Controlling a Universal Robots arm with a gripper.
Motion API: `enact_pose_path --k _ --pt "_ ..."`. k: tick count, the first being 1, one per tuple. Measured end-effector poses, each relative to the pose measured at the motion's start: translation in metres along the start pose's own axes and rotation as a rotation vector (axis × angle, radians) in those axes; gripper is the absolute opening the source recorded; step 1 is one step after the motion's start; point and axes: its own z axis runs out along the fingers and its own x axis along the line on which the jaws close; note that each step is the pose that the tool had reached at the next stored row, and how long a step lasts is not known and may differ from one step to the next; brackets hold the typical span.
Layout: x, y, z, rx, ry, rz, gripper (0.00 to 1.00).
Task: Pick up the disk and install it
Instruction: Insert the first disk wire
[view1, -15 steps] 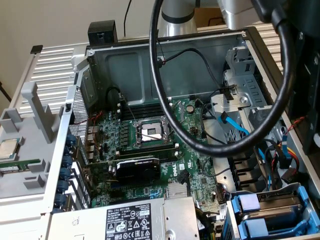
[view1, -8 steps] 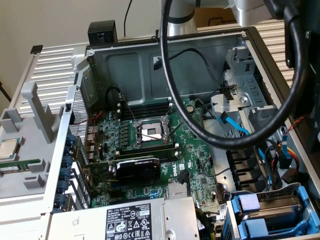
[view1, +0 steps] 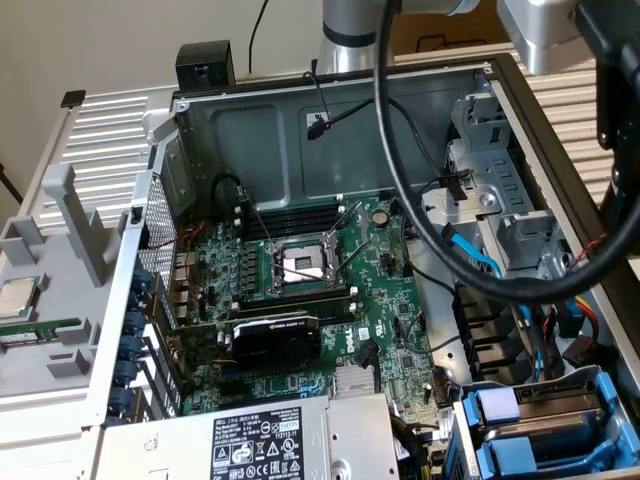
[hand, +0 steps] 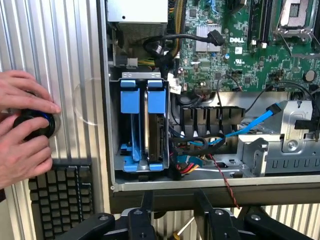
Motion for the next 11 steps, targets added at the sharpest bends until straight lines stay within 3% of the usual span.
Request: enact_pose_path --k 2,4,5,8,9,11 --pt "-0.0002 0.0006 0.0029 -0.0035 0.0007 0.0 0.45" --pt "-0.0011 0.001 0.0042 -0.0062 0.0078 -0.001 0.45" --pt "-0.0012 0.0012 0.0047 -0.0111 0.0112 -0.002 0.45" --pt "-0.0012 0.0014 0.0054 -0.0563 0.0185 0.0 0.45" --pt "-0.0012 0.0015 0.0056 -0.0633 0.019 0.0 0.45" --pt "-0.0011 0.0027 0.0059 -0.0653 0.0191 0.001 0.45"
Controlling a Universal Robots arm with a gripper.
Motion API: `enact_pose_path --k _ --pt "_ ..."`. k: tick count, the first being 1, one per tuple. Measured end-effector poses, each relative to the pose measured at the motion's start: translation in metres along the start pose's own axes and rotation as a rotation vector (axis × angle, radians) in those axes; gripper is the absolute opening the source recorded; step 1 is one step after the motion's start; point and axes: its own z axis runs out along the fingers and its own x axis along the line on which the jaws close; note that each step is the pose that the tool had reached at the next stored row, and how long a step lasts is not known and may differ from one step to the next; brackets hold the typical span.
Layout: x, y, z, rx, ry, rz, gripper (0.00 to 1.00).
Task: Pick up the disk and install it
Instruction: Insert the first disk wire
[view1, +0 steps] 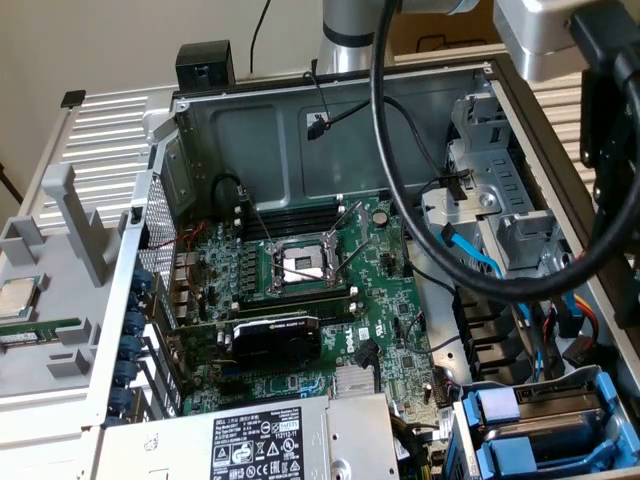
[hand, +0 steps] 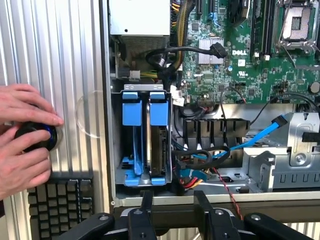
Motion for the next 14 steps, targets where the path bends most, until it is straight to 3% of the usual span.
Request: enact_pose_path --k 2,4,5,7,9,14 --pt "-0.0004 0.0034 0.0004 -0.0005 0.0001 0.0 0.45" --pt "-0.0007 0.005 0.0011 -0.0072 0.0002 0.001 0.45" --pt "-0.0008 0.0051 0.0014 -0.0137 0.0003 0.001 0.45" --pt "-0.0008 0.0053 0.0015 -0.0337 0.0013 0.003 0.45" --pt "-0.0008 0.0054 0.0018 -0.042 0.0015 0.003 0.45" --pt "-0.0008 0.0038 0.003 -0.046 0.0015 0.003 0.45"
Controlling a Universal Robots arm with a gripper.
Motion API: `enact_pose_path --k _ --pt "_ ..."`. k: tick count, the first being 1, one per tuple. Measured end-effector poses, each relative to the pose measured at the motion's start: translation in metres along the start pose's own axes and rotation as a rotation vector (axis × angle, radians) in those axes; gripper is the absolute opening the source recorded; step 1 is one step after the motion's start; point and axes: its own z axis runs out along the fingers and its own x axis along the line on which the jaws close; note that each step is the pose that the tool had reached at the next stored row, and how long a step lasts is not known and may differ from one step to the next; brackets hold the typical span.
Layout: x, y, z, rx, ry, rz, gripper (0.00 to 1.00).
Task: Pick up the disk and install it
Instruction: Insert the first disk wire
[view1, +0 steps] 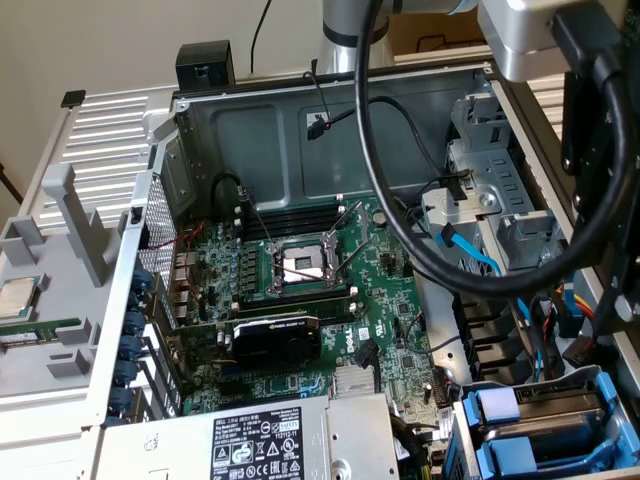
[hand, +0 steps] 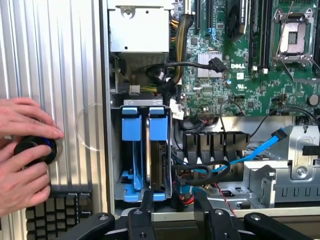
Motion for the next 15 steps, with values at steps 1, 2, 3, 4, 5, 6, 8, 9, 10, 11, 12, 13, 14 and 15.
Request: enact_pose_path --k 1,2,3,4,5,6,8,9,10,11,12,13,14,15 --pt "0.0 0.0 0.0005 -0.0005 -0.0001 0.001 0.45" --pt "0.0001 0.0 0.0009 -0.0016 0.0001 0.001 0.45" --pt "0.0001 -0.0001 0.0011 -0.0045 0.0002 0.001 0.45" --pt "0.0001 -0.0004 0.0013 -0.008 0.0005 0.001 0.45" --pt "0.0001 -0.001 0.0015 -0.0112 0.0006 0.001 0.45" --pt "0.0001 -0.0018 0.0022 -0.0138 0.0003 0.002 0.45" --pt "0.0001 -0.0028 0.003 -0.0192 0.0006 0.002 0.45" --pt "0.0001 -0.0035 0.0031 -0.0205 0.0007 0.002 0.45" --pt "0.0001 -0.0044 0.0032 -0.0206 0.0008 0.002 0.45" --pt "0.0 -0.0058 0.0035 -0.0207 0.0007 0.002 0.45" --pt "0.0 -0.0069 0.0037 -0.0207 0.0006 0.002 0.45" --pt "-0.0001 -0.0078 0.0038 -0.0207 0.0006 0.002 0.45" --pt "-0.0001 -0.0085 0.0039 -0.0209 0.0007 0.002 0.45" --pt "0.0 -0.0098 0.0041 -0.0218 0.0007 0.003 0.45"
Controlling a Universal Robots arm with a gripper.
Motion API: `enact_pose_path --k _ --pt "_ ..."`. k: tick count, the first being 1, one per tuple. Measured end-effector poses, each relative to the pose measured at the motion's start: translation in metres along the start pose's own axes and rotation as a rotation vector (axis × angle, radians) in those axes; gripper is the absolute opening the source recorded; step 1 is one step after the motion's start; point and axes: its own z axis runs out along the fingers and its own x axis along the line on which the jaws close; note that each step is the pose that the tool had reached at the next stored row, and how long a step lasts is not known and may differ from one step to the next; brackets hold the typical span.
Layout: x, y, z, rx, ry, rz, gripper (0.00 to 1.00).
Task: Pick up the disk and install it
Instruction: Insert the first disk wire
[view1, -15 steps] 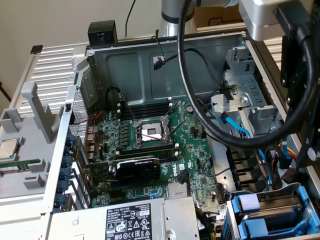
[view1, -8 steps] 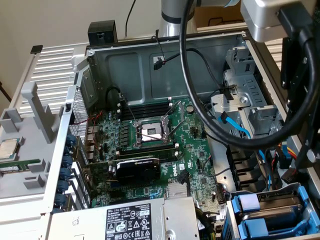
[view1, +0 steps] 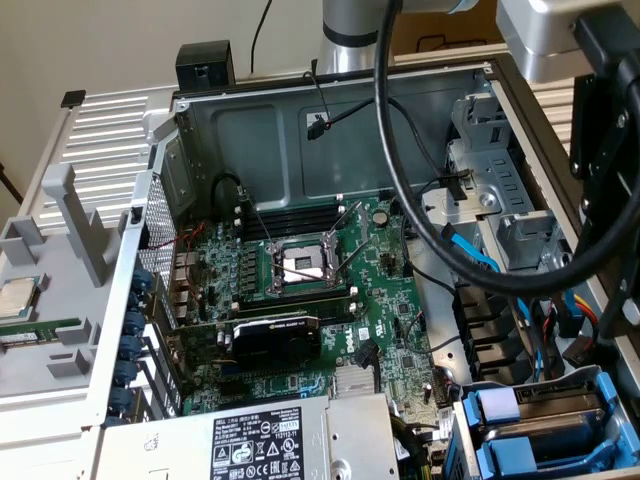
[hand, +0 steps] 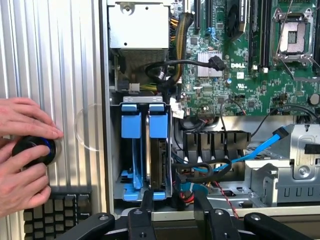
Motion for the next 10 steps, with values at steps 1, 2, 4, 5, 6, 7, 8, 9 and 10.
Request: enact_pose_path --k 1,2,4,5,6,7,8,9,10 --pt "0.0 -0.0012 0.0002 -0.0009 -0.0001 0.0 0.45" --pt "-0.0001 -0.0023 0.0004 -0.0019 0.0002 0.0 0.45" --pt "-0.0001 -0.0045 0.0008 -0.0053 0.0003 0.0 0.45" --pt "-0.0001 -0.0055 0.001 -0.006 0.0002 0.001 0.45" --pt "-0.0001 -0.0061 0.0012 -0.0064 0.0003 0.001 0.45" --pt "-0.0001 -0.0067 0.0014 -0.0069 0.0002 0.001 0.45" --pt "-0.0001 -0.0072 0.0016 -0.0075 0.0002 0.001 0.45" --pt "-0.0001 -0.0075 0.0016 -0.0077 0.0002 0.001 0.45" --pt "-0.0001 -0.0077 0.0017 -0.0077 0.0003 0.001 0.45"
